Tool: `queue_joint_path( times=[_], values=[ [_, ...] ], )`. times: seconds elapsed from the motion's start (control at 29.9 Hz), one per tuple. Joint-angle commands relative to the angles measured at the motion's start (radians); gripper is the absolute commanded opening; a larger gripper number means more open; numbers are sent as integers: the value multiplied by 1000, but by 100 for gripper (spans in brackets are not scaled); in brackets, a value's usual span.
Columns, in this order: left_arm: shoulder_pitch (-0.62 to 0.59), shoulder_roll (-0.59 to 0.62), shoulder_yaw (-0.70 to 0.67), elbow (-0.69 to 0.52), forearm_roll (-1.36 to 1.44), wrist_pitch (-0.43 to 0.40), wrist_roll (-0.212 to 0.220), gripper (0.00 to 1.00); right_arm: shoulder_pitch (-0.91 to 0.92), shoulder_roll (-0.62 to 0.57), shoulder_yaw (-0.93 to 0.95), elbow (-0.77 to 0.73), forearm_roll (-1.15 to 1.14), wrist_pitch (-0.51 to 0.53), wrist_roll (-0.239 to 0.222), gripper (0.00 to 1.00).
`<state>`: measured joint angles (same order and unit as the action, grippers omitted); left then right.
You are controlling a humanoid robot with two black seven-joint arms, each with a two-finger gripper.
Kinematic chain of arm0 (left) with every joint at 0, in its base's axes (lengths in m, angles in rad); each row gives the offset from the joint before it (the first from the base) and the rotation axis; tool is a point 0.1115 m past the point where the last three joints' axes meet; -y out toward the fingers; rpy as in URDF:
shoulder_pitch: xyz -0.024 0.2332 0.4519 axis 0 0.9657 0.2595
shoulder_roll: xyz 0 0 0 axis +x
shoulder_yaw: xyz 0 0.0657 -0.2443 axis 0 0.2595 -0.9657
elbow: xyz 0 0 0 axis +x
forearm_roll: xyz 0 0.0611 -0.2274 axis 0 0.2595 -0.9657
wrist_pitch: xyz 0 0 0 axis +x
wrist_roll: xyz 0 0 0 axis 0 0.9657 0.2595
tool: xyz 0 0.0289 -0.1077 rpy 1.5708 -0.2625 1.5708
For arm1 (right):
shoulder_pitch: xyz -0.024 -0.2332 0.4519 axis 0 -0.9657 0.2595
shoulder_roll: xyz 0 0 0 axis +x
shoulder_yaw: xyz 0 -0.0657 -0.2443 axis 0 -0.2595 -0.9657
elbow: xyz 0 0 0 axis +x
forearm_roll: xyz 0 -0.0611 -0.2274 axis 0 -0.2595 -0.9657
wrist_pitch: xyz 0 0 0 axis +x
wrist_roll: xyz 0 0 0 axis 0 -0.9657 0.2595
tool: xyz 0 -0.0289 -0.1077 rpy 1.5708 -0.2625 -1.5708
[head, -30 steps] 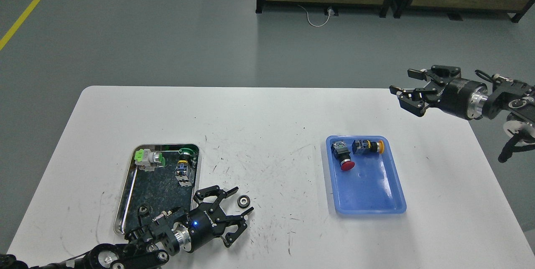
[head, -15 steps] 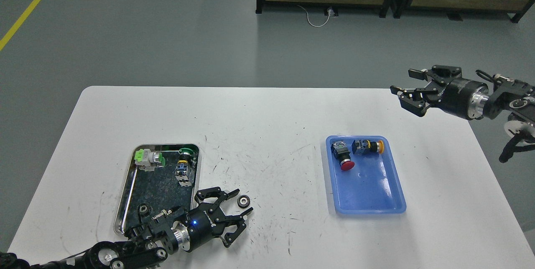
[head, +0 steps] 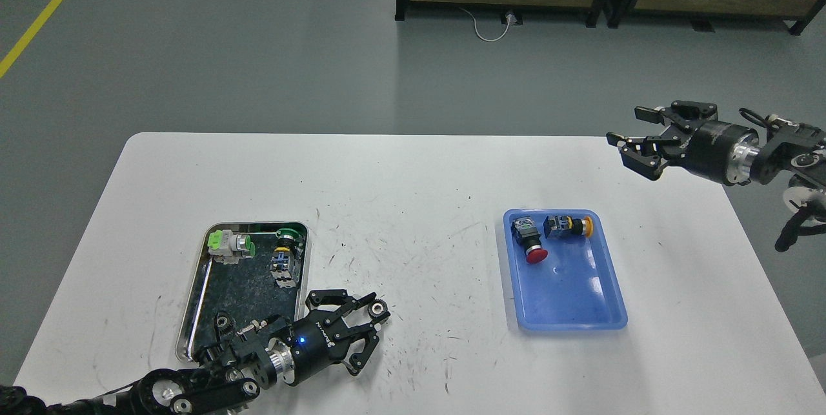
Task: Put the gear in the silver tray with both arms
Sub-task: 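Grasp the second black gear with the left gripper, then move the gear into the silver tray and release it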
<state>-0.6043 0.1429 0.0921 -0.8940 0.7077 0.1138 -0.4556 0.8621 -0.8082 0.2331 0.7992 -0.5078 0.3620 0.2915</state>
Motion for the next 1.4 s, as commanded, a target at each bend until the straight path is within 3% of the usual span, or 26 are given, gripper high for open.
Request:
queue_joint_path(
  times=[0.0, 0.23, 0.47, 0.67, 1.04, 1.37],
  values=[
    [1, 6, -5, -25, -1, 0, -3, 27, 0, 1, 0, 0, 0, 0, 0, 68],
    [0, 145, -86, -164, -1, 3, 1, 27, -3, 0, 0, 0, 0, -6, 0, 68],
    [0, 395, -169, -298, -33, -14, -8, 29, -9, 4, 8, 0, 0, -8, 0, 68],
    [23, 541, -170, -316, -54, -23, -20, 29, -8, 7, 9, 0, 0, -15, 2, 68],
    [107, 526, -157, -269, -53, -14, -18, 31, -9, 14, 6, -2, -2, -25, 0, 68],
    [103, 440, -160, -238, -53, -8, -6, 33, -12, 15, 2, -2, -2, -31, 0, 68]
  ],
)
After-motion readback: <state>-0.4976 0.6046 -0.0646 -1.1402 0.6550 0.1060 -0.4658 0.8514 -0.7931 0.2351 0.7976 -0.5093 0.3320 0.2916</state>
